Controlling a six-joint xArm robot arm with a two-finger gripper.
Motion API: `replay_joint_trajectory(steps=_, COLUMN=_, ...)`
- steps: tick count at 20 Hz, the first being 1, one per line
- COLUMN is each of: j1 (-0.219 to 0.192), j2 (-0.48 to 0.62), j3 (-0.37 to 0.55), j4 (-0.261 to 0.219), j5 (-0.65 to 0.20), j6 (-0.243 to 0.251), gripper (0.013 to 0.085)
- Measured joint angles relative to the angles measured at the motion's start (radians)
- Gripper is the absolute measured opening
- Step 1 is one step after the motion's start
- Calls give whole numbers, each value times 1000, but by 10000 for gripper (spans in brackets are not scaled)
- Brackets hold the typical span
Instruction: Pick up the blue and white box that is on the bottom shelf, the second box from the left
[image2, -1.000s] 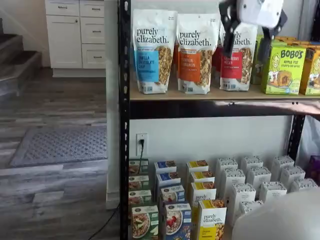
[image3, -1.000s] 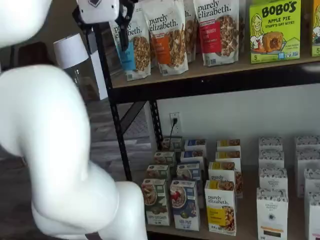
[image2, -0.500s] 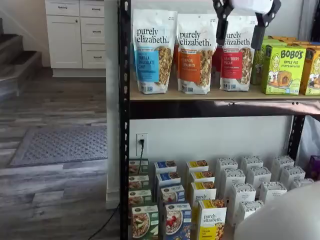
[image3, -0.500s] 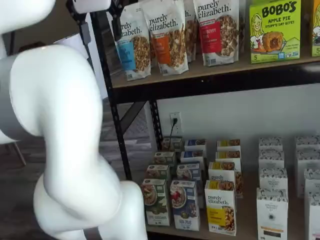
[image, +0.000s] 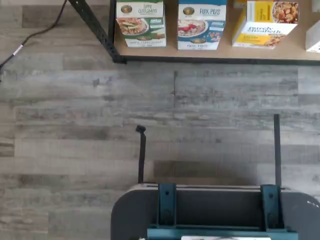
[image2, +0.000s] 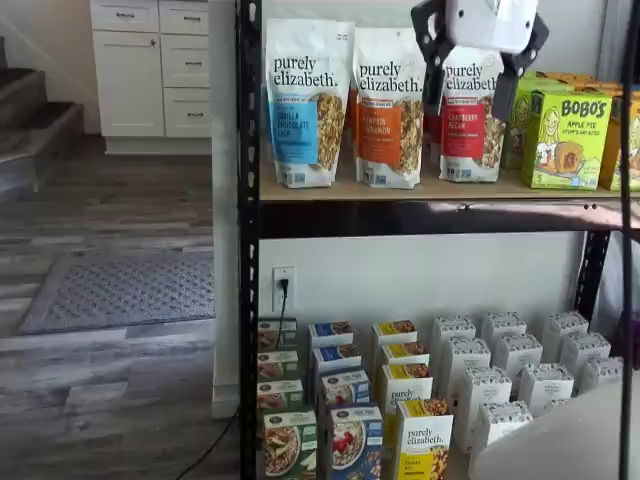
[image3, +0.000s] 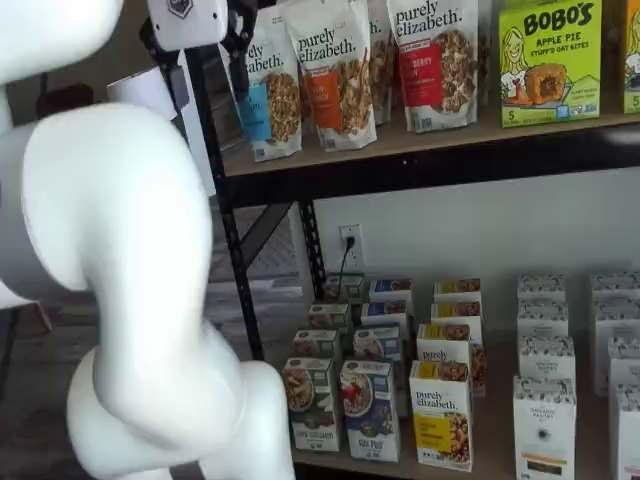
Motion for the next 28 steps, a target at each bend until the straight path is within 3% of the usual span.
replay_joint_trajectory(steps=14, j1=0, j2=-76, j3=190, j4=-44, j5=-161, j6=-21, gripper=850)
replay_joint_trajectory(steps=24, j1=-42, j2=-125, j3=317, j4=-28, j5=-265, j6=-60, gripper=850)
replay_joint_trajectory(steps=28, j1=-41, j2=-139, j3=369, j4=-33, j5=-309, j6=-62, gripper=850)
